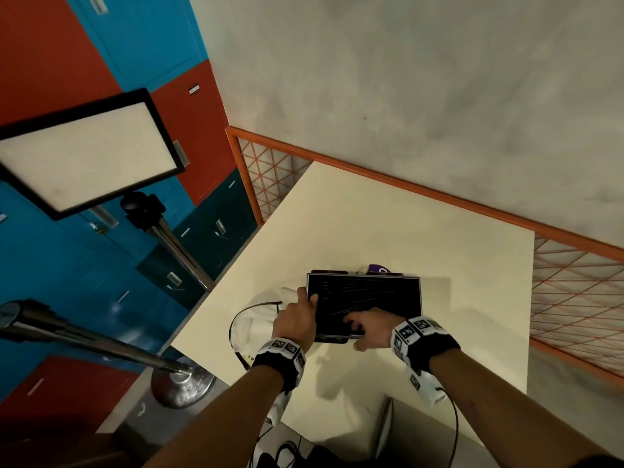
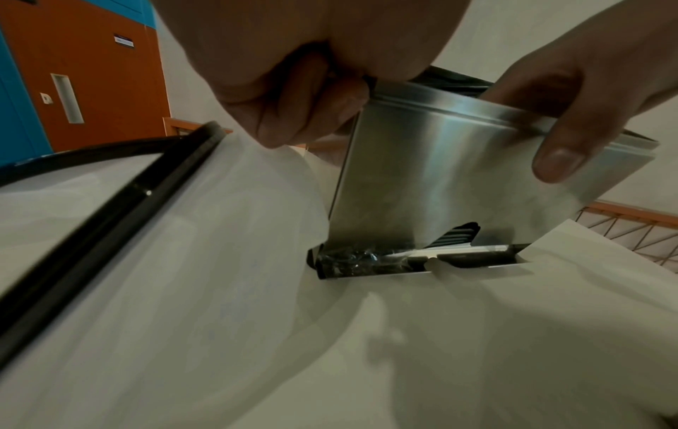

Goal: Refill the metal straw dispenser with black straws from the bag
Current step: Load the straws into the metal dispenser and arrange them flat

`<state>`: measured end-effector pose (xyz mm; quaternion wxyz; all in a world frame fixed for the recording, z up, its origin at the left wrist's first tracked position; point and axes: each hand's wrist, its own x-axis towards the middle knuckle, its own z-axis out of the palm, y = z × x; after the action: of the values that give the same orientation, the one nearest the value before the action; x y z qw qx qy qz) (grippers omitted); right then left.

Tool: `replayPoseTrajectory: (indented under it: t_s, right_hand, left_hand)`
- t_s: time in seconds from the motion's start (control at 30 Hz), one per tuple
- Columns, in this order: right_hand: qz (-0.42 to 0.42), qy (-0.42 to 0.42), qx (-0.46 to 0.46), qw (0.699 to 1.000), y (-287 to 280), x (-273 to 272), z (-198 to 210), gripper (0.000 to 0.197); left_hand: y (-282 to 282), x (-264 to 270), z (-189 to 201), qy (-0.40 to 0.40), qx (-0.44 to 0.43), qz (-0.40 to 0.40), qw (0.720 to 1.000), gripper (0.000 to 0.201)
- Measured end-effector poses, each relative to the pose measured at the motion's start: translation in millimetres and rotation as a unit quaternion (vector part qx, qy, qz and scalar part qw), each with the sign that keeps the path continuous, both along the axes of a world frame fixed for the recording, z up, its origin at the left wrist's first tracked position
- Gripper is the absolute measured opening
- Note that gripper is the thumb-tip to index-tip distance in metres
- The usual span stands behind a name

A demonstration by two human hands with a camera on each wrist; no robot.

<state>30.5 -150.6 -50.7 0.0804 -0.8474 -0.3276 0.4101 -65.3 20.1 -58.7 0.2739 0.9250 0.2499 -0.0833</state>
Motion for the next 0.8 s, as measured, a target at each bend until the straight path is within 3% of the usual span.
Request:
replayPoseTrajectory:
  t_s: [0.33, 0.67, 0.8]
  right_hand:
    - [0.067, -0.040, -0.067, 0.995, 11.7, -14.9, -6.6, 0.055]
    - [0.022, -0.009, -0.048, 0.999, 3.0, -7.8, -7.6, 0.071]
    - [0.001, -0.007, -0.041, 0.999, 0.5, -8.3, -6.2, 0.066]
  left_hand:
    - [0.4, 1.5, -1.7, -0.003, -0.008, 0.003, 1.000, 0.035]
    - [3.1, 4.4, -4.8, 0.005, 0.000, 0.000, 1.000, 0.037]
    - [2.6, 4.8, -4.6, 0.015, 0.016, -0.004, 1.000, 0.038]
